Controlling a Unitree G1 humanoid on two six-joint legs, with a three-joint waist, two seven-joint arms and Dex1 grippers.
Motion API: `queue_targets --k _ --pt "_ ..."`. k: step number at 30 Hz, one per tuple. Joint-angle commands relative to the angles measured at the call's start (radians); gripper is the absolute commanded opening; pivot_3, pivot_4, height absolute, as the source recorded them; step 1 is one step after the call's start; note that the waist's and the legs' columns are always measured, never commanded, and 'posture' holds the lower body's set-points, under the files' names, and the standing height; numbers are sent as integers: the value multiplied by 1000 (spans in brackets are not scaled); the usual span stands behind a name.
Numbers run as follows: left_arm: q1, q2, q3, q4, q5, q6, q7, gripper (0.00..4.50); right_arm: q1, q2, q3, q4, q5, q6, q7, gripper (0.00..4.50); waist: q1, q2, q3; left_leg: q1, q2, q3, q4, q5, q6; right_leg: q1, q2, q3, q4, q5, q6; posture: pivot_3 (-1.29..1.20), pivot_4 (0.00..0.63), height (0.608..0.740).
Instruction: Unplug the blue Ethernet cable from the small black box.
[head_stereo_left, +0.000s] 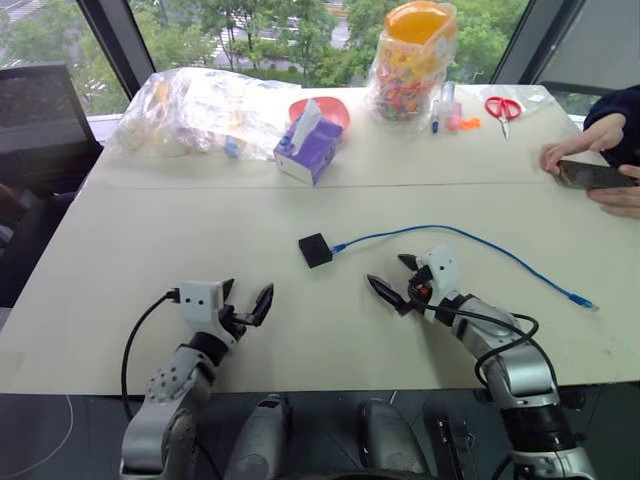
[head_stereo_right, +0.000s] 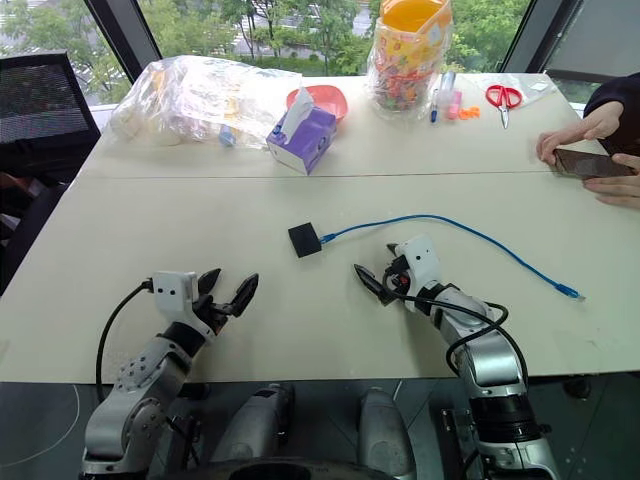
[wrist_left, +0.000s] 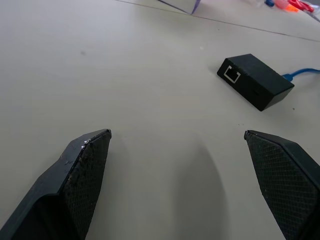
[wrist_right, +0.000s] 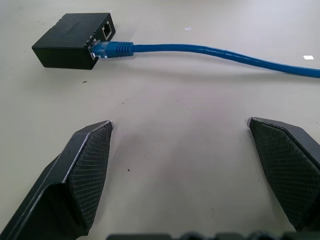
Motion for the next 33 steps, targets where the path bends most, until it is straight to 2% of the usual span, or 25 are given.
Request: queue_targets --k 1,11,16,21,25,29,33 --pt "-11 20 17 37 1 4 -17 4465 28 -32 -4 -66 17 25 25 4500 0 0 0 0 0 0 0 0 0 1 0 0 0 0 0 0 150 726" --pt "-69 58 -4 42 -71 67 -101 4465 -6 -177 -22 -189 148 184 186 4500 0 0 1 0 0 0 0 2 3 3 0 0 2 0 0 0 150 726" --pt "-92 75 11 48 -78 82 -119 4465 -106 -283 -14 -195 211 286 283 4500 1 1 2 0 0 0 1 2 3 3 0 0 2 0 0 0 150 726" --pt "-115 92 17 77 -92 96 -152 4465 -231 -395 63 -155 176 316 379 4500 1 1 3 -1 0 1 1 2 3 3 0 0 2 0 0 0 150 726" --pt "-145 134 21 66 -123 150 -188 4465 -473 -425 187 -18 97 247 508 4500 -5 2 3 0 0 1 1 2 3 3 0 0 2 0 0 0 150 726" --pt "-173 140 33 66 -105 145 -173 4465 -695 -400 378 257 -140 -48 617 4500 -6 2 5 0 0 1 1 2 3 2 1 0 3 0 0 0 150 726" --pt "-148 111 20 39 -80 117 -143 4465 -912 -276 534 623 -332 -357 694 4500 -7 2 6 -1 0 2 -1 2 3 1 1 1 3 0 3 0 150 726"
